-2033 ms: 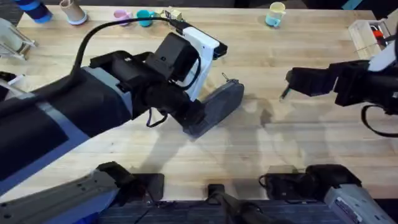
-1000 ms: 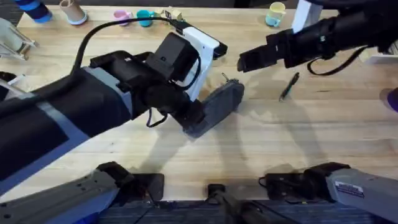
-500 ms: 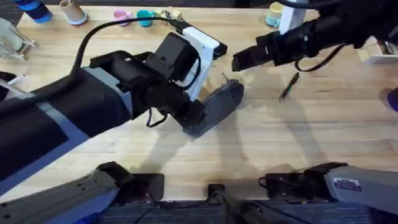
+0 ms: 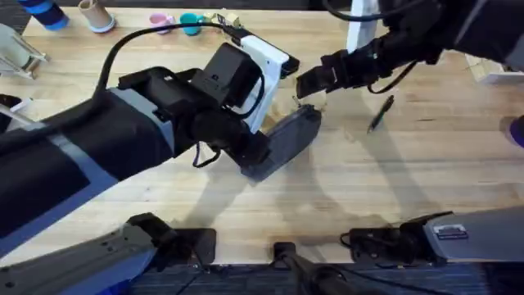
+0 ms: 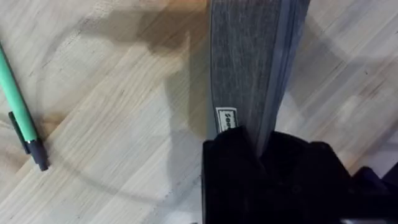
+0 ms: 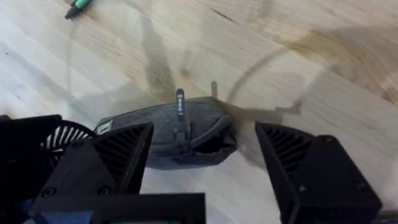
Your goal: Unzip the bag, pick up the pens from the table one at a time and place them inside, then zip the bag closed.
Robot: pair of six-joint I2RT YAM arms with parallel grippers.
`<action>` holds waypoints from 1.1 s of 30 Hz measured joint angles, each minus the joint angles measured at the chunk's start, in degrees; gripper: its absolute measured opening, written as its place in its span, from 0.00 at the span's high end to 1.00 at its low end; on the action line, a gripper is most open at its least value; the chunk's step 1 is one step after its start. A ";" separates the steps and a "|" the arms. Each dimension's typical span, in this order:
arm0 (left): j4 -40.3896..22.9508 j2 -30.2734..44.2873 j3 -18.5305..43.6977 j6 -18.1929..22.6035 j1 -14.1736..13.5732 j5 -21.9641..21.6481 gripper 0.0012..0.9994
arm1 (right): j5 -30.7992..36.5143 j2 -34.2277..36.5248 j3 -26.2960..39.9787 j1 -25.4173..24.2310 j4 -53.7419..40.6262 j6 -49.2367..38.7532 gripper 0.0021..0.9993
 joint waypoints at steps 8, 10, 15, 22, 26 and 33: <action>0.00 0.01 0.00 0.00 0.00 0.00 0.96 | -0.01 4.26 0.00 1.96 2.06 -0.02 0.00; 0.00 0.02 0.00 0.00 0.00 0.00 0.96 | 0.00 4.86 0.02 2.88 2.87 -0.02 0.02; 0.00 0.01 0.00 0.00 0.00 0.00 0.96 | -0.02 6.49 0.04 4.43 3.50 -0.04 0.17; 0.00 0.00 0.00 0.02 0.00 0.00 0.96 | 0.00 7.32 0.07 4.48 3.45 -0.43 0.52; 0.00 0.00 0.00 0.00 0.00 0.00 0.96 | 0.00 7.32 0.09 4.48 3.37 -0.64 0.73; 0.00 0.00 0.00 0.00 0.00 0.00 0.96 | -0.02 7.30 0.09 4.48 3.16 -0.87 0.97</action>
